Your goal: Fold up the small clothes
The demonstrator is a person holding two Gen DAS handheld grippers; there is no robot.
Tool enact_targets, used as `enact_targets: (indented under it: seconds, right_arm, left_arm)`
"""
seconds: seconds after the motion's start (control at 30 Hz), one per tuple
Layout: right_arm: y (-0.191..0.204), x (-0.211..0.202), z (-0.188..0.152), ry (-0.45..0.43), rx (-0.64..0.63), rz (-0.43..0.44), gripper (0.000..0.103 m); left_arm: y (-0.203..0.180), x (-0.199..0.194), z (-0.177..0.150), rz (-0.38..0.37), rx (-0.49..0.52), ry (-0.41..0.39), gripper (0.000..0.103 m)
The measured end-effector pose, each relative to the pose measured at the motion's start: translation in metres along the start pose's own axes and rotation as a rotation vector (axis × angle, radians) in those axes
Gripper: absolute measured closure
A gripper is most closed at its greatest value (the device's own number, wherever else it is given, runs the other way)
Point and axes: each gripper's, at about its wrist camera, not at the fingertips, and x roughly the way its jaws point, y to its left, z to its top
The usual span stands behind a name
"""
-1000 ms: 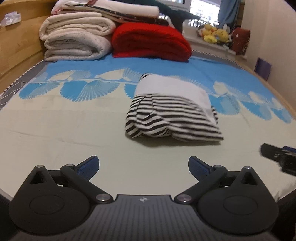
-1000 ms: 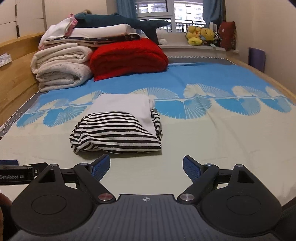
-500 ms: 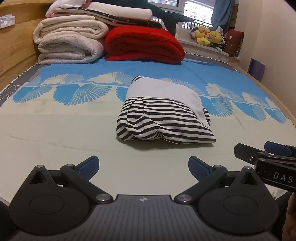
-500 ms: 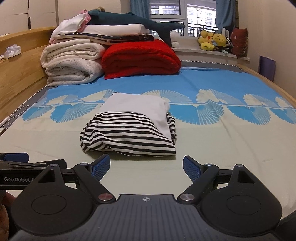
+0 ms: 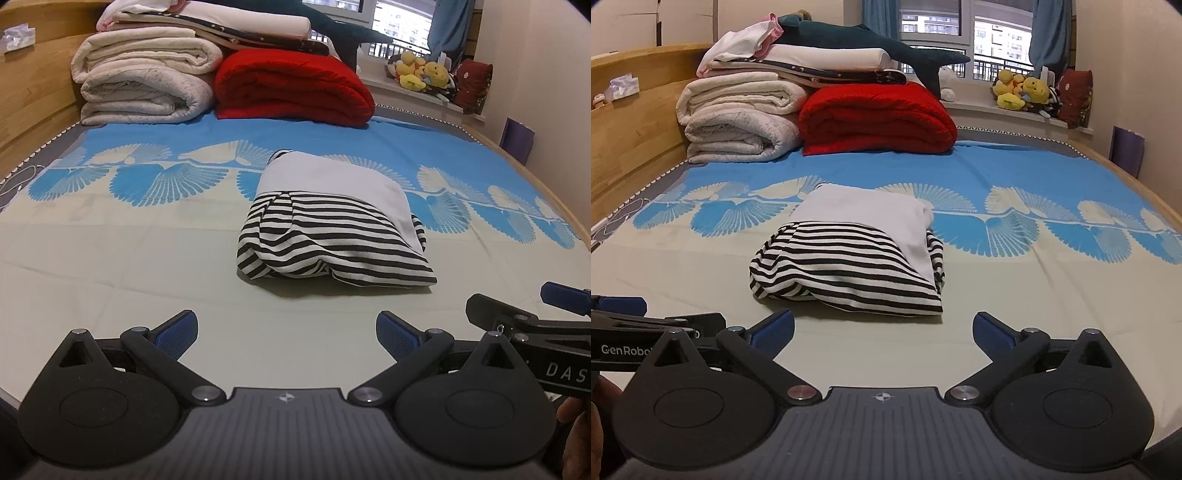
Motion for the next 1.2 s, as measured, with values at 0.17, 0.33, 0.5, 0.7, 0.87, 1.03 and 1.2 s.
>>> enact_targets:
  seconds: [0.17, 0.33, 0.5, 0.7, 0.87, 1.03, 1.2]
  right_arm:
    - [0.0019, 0.0027, 0.0004, 0.019, -0.002, 0.011, 0.001]
    - [0.0019, 0.0043, 0.0006, 0.027, 0.002, 0.009, 0.001]
    - [0.0004, 0.0049, 0.0, 0.029, 0.01, -0.001, 0.001]
    - [0.0007, 0.0057, -0.0008, 0.034, 0.009, -0.006, 0.001]
    - [0.0019, 0.0063, -0.0014, 0.036, 0.004, -0.008, 0.001]
    - [0.0023, 0.0065, -0.0015, 0.036, 0.004, -0.009, 0.001]
    - [0.0023, 0.0065, -0.0015, 0.036, 0.0, -0.008, 0.001]
  left_arm:
    - [0.0003, 0.0015, -0.001, 0.007, 0.004, 0.004, 0.0]
    - [0.0016, 0.0033, -0.001, 0.013, 0.008, 0.004, 0.0]
    - [0.0014, 0.0036, -0.0014, 0.013, 0.008, 0.003, 0.0]
    - [0.0021, 0.0045, -0.0016, 0.019, 0.014, 0.001, 0.0]
    - [0.0019, 0.005, -0.0013, 0.021, 0.02, -0.003, 0.0]
    - [0.0013, 0.0039, -0.0017, 0.018, 0.021, -0.006, 0.0]
    - [0.0011, 0.0044, -0.0016, 0.011, 0.029, -0.007, 0.0]
